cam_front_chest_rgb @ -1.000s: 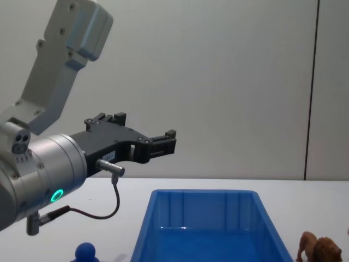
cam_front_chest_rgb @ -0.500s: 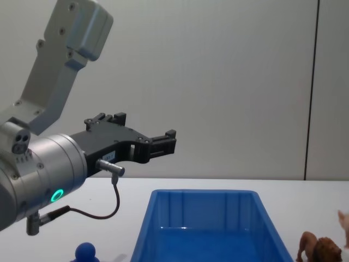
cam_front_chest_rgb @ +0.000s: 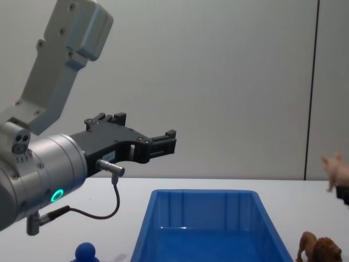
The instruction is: Pick up the two dolls from the table and place them into the box.
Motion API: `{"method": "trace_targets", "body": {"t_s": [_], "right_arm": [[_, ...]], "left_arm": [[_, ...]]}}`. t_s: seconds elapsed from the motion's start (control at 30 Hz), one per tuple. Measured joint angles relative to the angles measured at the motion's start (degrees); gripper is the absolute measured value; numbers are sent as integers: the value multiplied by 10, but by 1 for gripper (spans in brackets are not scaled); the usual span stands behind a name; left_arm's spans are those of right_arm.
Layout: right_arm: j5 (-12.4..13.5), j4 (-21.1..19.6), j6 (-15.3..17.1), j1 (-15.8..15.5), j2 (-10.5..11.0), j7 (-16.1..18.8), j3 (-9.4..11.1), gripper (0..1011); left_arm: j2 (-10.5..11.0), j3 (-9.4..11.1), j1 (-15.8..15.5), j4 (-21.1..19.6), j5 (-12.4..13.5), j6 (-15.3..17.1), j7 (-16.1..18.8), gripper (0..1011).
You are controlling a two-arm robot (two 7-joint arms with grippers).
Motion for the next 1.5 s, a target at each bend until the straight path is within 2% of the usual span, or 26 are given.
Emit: {"method": "trace_targets", "body": {"t_s": [0.23, 0.47, 0.8, 1.0, 1.13, 1.17, 1.23, 1.33, 1.5], "right_arm": [[-12, -3, 10, 28, -8, 40, -5, 380], [-20, 11, 34, 63, -24, 91, -16, 380], [-34, 60, 80, 123, -61, 170, -44, 380], [-46, 86, 98, 146, -79, 204, -60, 381], [-53, 99, 104, 156, -86, 219, -68, 446], [-54, 100, 105, 157, -87, 220, -69, 518], [-56, 103, 106, 160, -89, 225, -71, 559], [-60, 109, 107, 164, -91, 231, -76, 705], [-63, 109, 105, 164, -89, 231, -77, 834]], "left_arm": [[0, 0, 0, 0, 0, 0, 0, 1003], [0, 0, 0, 0, 0, 0, 0, 1003], [0, 0, 0, 0, 0, 0, 0, 1003], [0, 0, 0, 0, 0, 0, 0, 1003], [0, 0, 0, 0, 0, 0, 0, 1003], [0, 0, 0, 0, 0, 0, 0, 1003], [0, 0, 0, 0, 0, 0, 0, 1003], [0, 0, 0, 0, 0, 0, 0, 1003], [0, 0, 0, 0, 0, 0, 0, 1003]]}}
